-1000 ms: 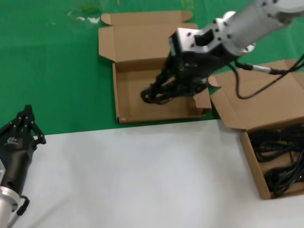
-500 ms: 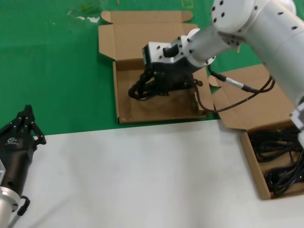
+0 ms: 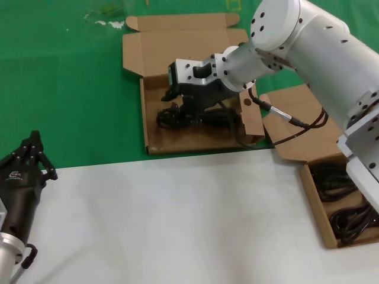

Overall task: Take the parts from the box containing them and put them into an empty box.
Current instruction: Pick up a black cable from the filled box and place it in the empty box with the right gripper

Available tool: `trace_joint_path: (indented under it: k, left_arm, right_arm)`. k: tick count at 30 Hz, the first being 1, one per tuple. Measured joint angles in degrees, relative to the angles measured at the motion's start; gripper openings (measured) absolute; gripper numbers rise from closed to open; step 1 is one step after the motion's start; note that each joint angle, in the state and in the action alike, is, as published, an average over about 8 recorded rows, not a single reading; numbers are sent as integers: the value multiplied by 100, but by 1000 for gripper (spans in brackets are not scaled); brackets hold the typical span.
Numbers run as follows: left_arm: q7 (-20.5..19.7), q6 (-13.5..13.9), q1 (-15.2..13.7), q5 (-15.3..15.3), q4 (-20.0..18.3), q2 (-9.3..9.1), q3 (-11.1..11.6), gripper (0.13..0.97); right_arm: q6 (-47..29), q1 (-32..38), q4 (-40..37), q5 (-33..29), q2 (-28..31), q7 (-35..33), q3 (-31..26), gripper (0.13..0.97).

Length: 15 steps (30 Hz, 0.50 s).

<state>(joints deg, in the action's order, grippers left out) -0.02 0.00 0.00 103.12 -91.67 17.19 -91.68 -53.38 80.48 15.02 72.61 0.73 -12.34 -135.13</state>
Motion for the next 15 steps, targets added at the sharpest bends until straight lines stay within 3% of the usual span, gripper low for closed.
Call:
trace_joint_path:
  k: [5, 15]
  left_arm:
    - [0, 0, 0, 0, 0, 0, 0, 140]
    - [0, 0, 0, 0, 0, 0, 0, 140]
  right_arm:
    - [-183, -118, 662, -107, 288, 395, 59, 319]
    - [-819, -902, 3190, 165, 1583, 1506, 553, 514]
